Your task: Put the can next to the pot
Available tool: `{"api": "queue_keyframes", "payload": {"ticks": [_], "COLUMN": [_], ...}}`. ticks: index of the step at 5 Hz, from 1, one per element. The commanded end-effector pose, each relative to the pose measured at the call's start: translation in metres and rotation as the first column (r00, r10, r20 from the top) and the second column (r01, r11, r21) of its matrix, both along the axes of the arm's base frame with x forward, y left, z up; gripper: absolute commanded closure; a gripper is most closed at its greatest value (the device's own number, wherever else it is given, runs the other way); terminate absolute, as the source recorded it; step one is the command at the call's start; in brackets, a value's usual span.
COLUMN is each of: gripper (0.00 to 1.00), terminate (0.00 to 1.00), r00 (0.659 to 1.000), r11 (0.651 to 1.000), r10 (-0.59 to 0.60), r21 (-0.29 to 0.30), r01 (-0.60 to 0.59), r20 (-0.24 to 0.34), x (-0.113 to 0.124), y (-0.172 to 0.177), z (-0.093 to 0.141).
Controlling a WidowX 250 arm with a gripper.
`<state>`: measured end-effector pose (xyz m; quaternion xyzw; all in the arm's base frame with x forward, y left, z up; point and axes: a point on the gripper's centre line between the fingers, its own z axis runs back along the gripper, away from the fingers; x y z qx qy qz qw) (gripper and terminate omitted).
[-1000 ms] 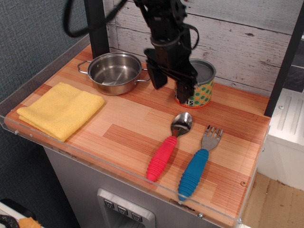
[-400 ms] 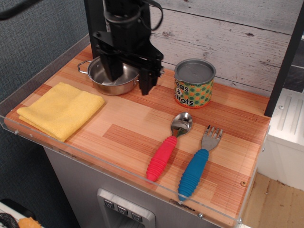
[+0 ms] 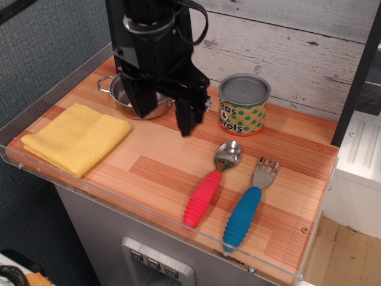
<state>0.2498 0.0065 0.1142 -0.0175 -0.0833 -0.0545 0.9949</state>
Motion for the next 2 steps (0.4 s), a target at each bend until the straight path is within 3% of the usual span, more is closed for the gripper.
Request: {"api": "queue_keyframes", "payload": {"ticks": [1, 2], "gripper": [0.00, 0.00], "terminate": [0.00, 1.00], "r00": [0.998, 0.998], "r11": [0.999, 0.999], "r10": [-0.036, -0.036], "r21": [-0.011, -0.011], "r01": [0.036, 0.036], "r20": [0.043, 0.043], "x": [-0.0134, -0.0134], "y": [-0.0028, -0.0028], "z": [0.0126, 0.0126]}}
